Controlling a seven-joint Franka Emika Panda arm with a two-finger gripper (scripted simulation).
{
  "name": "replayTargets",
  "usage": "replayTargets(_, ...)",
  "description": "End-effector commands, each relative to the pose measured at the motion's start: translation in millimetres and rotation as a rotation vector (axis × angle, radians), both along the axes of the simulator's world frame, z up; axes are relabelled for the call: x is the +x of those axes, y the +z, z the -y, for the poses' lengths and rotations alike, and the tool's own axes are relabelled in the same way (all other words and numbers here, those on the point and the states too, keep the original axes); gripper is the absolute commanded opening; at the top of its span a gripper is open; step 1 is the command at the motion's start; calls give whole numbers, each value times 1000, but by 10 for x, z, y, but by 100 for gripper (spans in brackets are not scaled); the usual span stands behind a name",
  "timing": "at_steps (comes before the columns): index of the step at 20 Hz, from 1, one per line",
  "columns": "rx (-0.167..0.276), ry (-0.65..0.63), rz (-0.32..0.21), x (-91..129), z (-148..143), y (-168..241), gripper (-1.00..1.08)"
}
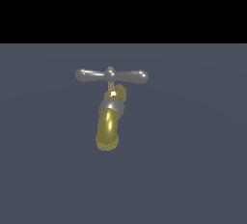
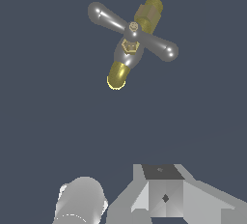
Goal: Turn on the faucet by rotating a designated handle.
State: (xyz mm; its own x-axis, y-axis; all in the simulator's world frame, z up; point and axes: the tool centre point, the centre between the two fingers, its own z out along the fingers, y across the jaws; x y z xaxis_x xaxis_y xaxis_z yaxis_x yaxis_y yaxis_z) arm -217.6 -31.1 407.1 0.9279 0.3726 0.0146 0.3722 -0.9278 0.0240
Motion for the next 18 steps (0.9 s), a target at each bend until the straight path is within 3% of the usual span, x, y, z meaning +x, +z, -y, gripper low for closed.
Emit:
replayTargets(1, 0, 64, -2, 59, 47, -129, -100)
replayTargets(18, -2, 489, -14, 532, 256, -986, -100)
